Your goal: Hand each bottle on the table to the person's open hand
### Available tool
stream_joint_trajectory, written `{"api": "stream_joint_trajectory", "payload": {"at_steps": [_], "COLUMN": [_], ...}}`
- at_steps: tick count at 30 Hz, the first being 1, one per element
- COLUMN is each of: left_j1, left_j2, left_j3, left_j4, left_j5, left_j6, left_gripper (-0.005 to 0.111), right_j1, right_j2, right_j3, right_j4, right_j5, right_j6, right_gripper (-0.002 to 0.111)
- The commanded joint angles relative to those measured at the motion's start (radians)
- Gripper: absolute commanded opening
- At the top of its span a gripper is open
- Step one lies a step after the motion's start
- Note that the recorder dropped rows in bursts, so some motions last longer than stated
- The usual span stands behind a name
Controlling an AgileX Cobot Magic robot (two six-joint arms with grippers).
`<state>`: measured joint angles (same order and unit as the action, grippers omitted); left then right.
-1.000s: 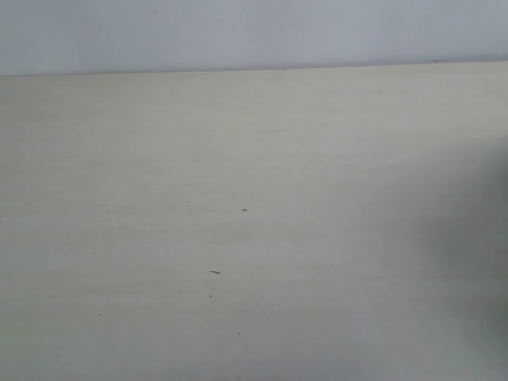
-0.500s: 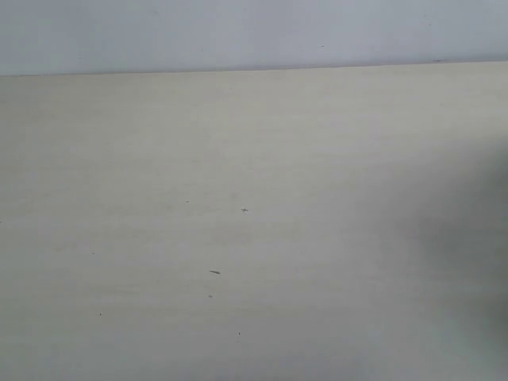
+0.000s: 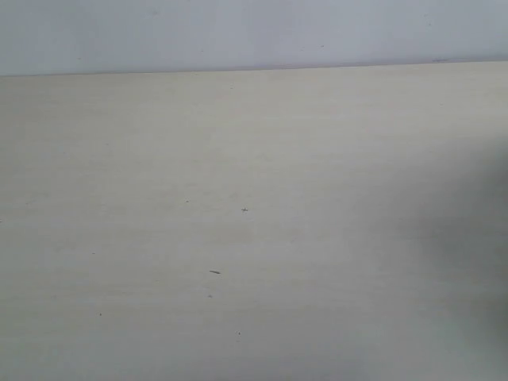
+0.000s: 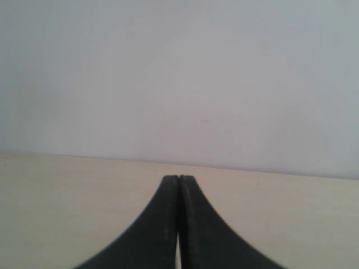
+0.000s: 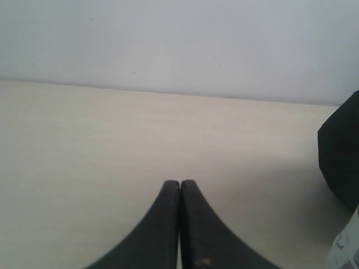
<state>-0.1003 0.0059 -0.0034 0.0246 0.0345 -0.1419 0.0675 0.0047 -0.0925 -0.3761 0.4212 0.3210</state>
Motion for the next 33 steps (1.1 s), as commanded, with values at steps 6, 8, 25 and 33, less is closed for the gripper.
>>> {"api": "stream_joint_trajectory", "payload": {"at_steps": [6, 8, 25, 33], "left_j1": [0.001, 0.001, 0.001, 0.001], "left_j2": [-0.006, -0.006, -0.006, -0.006], "left_j3": [0.003, 0.003, 0.003, 0.003], "left_j4": [-0.012, -0.012, -0.012, -0.012], "left_j5": [0.001, 0.001, 0.001, 0.001], "left_j6": [0.004, 0.004, 0.004, 0.004], "left_gripper": [0.0, 0.0, 0.0, 0.0], "right_j1": [-0.003, -0.003, -0.084, -0.395], "right_j2": [-0.005, -0.005, -0.005, -0.005], "right_j3": [0.005, 0.005, 0.005, 0.06], "right_j4": [0.002, 0.002, 0.002, 0.036], "right_j5": [-0.005, -0.005, -0.006, -0.264], "right_j6": [-0.002, -0.002, -0.002, 0.022], "right_gripper": [0.0, 0.0, 0.0, 0.0]}}
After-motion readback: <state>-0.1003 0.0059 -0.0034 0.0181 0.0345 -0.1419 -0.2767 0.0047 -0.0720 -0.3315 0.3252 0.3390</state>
